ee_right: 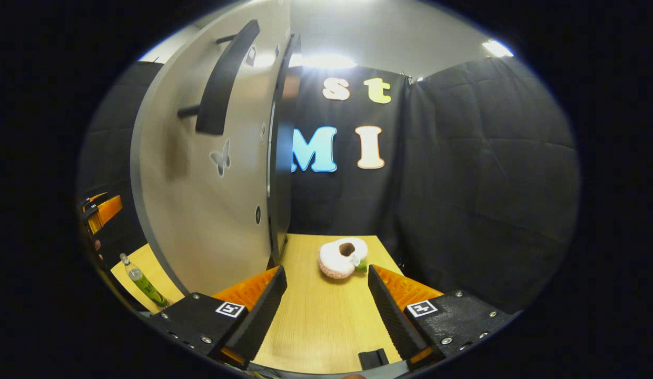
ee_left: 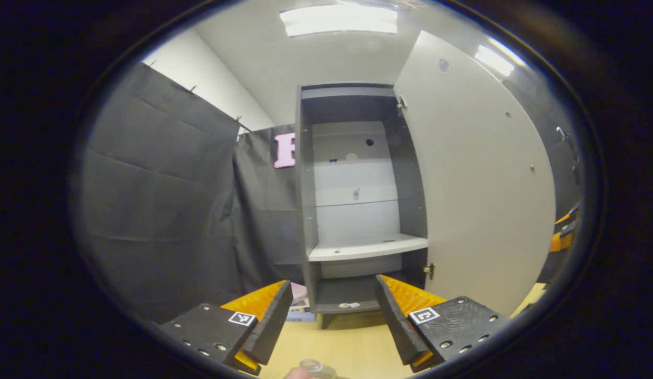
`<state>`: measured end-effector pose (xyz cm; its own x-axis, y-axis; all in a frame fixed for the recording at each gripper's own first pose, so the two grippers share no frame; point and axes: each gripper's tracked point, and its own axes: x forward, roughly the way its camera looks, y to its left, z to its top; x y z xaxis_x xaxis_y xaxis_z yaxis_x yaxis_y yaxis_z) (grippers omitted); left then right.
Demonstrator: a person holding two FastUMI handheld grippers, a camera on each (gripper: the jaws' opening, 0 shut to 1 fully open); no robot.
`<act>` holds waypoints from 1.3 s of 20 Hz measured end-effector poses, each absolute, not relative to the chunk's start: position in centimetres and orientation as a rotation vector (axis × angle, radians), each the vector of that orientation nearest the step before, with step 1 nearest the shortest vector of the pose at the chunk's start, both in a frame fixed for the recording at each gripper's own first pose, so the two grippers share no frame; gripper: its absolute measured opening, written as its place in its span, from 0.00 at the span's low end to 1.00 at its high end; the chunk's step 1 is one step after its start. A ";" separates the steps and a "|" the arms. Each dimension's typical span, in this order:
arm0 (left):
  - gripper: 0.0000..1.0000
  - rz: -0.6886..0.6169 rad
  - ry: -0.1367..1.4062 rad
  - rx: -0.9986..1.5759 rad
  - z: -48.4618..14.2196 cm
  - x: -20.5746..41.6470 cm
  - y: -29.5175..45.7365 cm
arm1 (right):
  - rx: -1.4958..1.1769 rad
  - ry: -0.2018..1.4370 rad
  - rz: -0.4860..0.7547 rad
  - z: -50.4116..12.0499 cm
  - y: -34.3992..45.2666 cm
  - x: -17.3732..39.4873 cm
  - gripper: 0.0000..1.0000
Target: Open the cabinet door with the right hand, grasp the bottle in the cabinet with the left hand and place it on the coaster, then close the cabinet door with the right hand.
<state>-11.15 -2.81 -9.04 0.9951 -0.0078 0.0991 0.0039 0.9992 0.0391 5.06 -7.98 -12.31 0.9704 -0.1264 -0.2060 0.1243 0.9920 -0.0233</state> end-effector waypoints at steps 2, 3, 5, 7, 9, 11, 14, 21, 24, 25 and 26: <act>0.89 -0.010 -0.077 0.040 -6.7 -11.1 -3.4 | 0.018 0.159 -0.119 -9.3 -7.8 5.2 0.95; 0.89 0.020 -0.080 0.083 -5.3 -11.0 -2.9 | 0.039 0.138 -0.109 -7.8 -7.8 5.3 0.95; 0.96 0.049 -0.069 0.160 -3.9 -10.9 -2.4 | 0.097 0.099 -0.075 -4.9 -7.1 5.5 0.95; 0.98 0.002 -0.039 0.116 -4.3 -11.0 -4.2 | 0.131 0.063 -0.036 -2.3 -6.3 5.3 0.95; 0.89 -0.020 -0.010 0.063 -4.3 -11.7 -5.7 | 0.135 0.037 0.012 -0.5 -5.5 4.7 0.95; 0.97 0.001 -0.010 0.071 -3.3 -12.6 -5.9 | 0.122 0.018 0.056 0.4 -4.4 4.4 0.95; 0.89 0.030 -0.002 0.131 -2.2 -13.4 -5.8 | 0.119 0.003 0.074 0.4 -4.3 4.3 0.92; 0.89 0.014 0.024 0.132 -2.3 -13.2 -6.1 | 0.130 0.047 0.087 0.5 -2.1 4.1 0.92; 0.89 0.012 0.045 0.130 -2.2 -13.1 -5.9 | 0.149 0.071 0.116 0.3 -0.1 4.2 0.92; 0.97 0.010 0.046 0.128 -2.1 -13.2 -5.9 | 0.159 0.080 0.120 0.2 0.5 4.2 0.92; 0.98 0.003 0.040 0.123 -2.0 -13.1 -6.0 | 0.163 0.087 0.123 0.4 1.0 4.3 0.92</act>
<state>-13.14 -6.03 -2.04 0.9992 0.0056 -0.0399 -0.0006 0.9925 0.1226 4.26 1.03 0.41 0.9888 0.1288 -0.0759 -0.1148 0.9792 0.1671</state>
